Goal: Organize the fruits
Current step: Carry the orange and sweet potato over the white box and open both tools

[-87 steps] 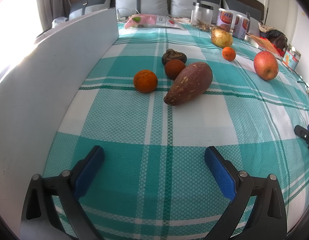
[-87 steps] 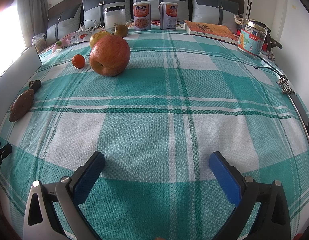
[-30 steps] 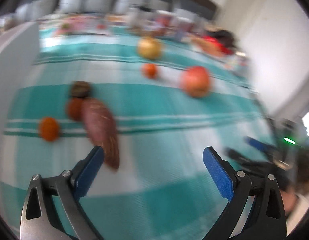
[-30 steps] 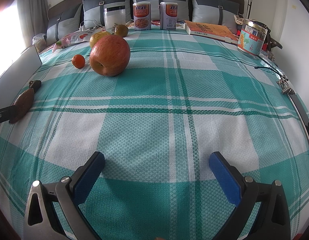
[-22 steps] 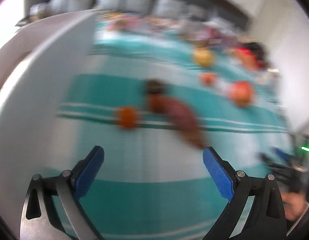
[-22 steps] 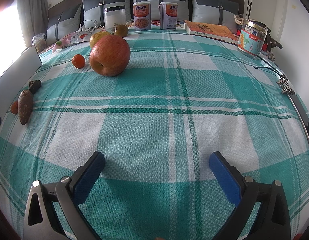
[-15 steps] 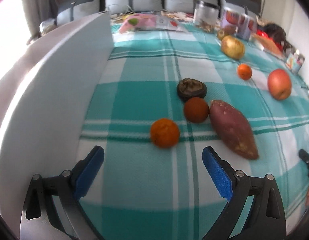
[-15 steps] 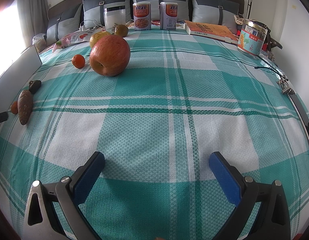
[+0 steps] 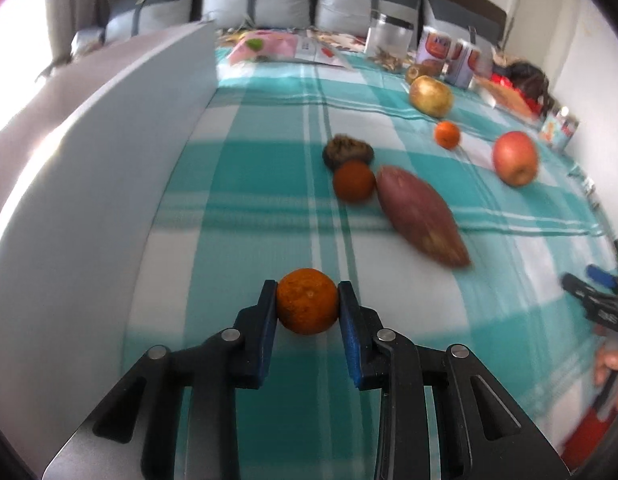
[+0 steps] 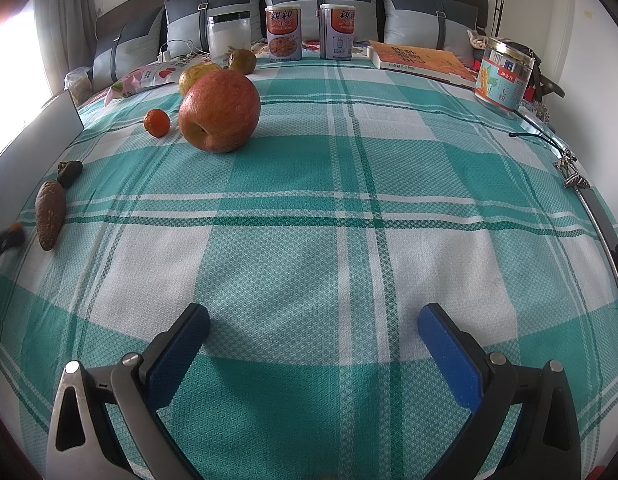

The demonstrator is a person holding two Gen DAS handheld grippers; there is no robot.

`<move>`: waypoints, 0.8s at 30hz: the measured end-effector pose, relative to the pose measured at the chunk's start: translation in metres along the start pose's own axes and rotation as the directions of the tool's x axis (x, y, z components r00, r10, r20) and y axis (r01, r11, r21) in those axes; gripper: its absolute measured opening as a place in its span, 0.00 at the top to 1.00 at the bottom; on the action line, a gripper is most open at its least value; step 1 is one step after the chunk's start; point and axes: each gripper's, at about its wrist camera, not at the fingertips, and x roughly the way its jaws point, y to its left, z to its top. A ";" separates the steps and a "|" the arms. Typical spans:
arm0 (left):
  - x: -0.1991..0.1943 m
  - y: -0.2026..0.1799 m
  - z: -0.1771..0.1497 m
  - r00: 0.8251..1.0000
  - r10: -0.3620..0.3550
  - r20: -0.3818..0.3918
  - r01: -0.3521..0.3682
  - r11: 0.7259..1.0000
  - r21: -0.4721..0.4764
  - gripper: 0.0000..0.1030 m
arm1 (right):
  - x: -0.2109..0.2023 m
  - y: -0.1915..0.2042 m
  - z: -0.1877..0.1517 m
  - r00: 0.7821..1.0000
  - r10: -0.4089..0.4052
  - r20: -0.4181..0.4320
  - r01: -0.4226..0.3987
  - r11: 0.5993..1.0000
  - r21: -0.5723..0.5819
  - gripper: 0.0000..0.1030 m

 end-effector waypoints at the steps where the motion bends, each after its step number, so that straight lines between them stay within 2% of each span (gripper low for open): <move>1: -0.005 0.001 -0.007 1.000 -0.011 -0.003 0.011 1.000 -0.023 0.71 | -0.001 0.006 0.005 0.999 -0.014 -0.040 0.015 1.000 0.023 0.02; 2: -0.009 0.003 -0.014 1.000 -0.017 -0.005 0.017 0.999 -0.043 0.71 | -0.003 0.015 0.011 0.998 0.021 -0.065 -0.018 0.999 0.034 0.09; 4: -0.021 0.004 -0.030 0.999 -0.040 -0.006 0.039 0.995 -0.086 0.71 | -0.015 0.060 0.028 0.978 0.191 -0.080 -0.194 0.981 -0.028 0.14; 8: -0.036 -0.001 -0.049 0.998 -0.069 -0.016 0.067 0.993 -0.093 0.71 | -0.021 0.169 0.063 0.923 0.359 -0.141 -0.383 0.895 -0.227 0.17; 9: -0.041 -0.002 -0.050 0.997 -0.078 -0.015 0.076 0.993 -0.086 0.71 | -0.015 0.188 0.070 0.915 0.368 -0.165 -0.399 0.884 -0.244 0.19; 11: -0.048 0.002 -0.049 0.997 -0.082 -0.005 0.081 0.993 -0.089 0.72 | 0.001 0.223 0.086 0.914 0.355 -0.194 -0.398 0.875 -0.274 0.30; 12: -0.055 0.005 -0.048 0.996 -0.084 0.003 0.084 0.992 -0.097 0.72 | 0.013 0.239 0.093 0.912 0.344 -0.222 -0.398 0.872 -0.286 0.32; 13: -0.060 0.008 -0.048 0.996 -0.089 0.012 0.090 0.991 -0.103 0.72 | 0.025 0.248 0.095 0.907 0.332 -0.259 -0.399 0.872 -0.282 0.45; 14: -0.067 0.011 -0.047 0.995 -0.095 0.022 0.096 0.990 -0.104 0.72 | 0.033 0.252 0.098 0.904 0.314 -0.290 -0.393 0.878 -0.273 0.59; 17: -0.089 0.013 -0.045 0.992 -0.114 0.049 0.119 0.988 -0.095 0.72 | 0.036 0.240 0.105 0.886 0.349 -0.305 -0.413 0.894 -0.175 0.60; 18: -0.101 0.014 -0.044 0.988 -0.142 0.057 0.148 0.984 -0.104 0.72 | 0.033 0.233 0.104 0.879 0.370 -0.302 -0.425 0.895 -0.138 0.60; 21: -0.130 0.024 -0.041 0.974 -0.210 0.086 0.221 0.964 -0.146 0.72 | 0.013 0.208 0.095 0.823 0.469 -0.322 -0.503 0.864 -0.028 0.60; 24: -0.157 0.043 -0.033 0.966 -0.229 0.124 0.250 0.946 -0.205 0.72 | -0.019 0.199 0.085 0.733 0.602 -0.318 -0.613 0.786 0.074 0.60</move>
